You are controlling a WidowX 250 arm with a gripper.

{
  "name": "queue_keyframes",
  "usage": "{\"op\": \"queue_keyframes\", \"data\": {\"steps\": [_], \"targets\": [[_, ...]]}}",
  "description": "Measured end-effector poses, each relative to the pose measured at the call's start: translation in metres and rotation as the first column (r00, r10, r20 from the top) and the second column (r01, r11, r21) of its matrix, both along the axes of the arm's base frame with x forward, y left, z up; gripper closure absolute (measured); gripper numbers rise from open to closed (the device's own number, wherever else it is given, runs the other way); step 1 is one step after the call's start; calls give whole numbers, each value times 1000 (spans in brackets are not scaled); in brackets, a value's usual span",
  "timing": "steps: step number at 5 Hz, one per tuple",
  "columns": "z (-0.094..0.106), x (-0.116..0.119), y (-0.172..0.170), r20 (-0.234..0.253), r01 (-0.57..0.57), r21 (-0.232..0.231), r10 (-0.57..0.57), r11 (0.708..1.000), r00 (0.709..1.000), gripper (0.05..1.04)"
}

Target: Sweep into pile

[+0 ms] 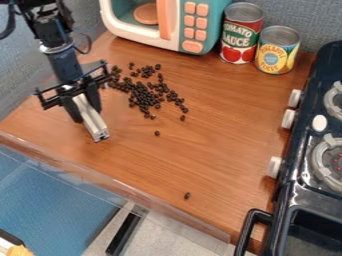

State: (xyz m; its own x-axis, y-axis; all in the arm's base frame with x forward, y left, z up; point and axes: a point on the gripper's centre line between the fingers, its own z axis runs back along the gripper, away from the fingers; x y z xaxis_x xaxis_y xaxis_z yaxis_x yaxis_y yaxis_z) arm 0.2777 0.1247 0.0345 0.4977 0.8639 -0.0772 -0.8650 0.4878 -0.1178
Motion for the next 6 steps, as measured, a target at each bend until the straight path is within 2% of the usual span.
{"op": "queue_keyframes", "data": {"steps": [1, 2, 3, 4, 6], "targets": [[-1, -4, 5, -15, -3, 5, 3, 1000, 1000, 702], [-11, -10, 11, -53, -26, 13, 26, 1000, 998, 702], [-18, -4, 18, -57, -5, 42, 7, 999, 998, 702], [-23, 4, 21, -87, 39, 52, -34, 998, 996, 702], [-25, 22, 24, -121, 74, 43, -69, 996, 990, 702]]}}
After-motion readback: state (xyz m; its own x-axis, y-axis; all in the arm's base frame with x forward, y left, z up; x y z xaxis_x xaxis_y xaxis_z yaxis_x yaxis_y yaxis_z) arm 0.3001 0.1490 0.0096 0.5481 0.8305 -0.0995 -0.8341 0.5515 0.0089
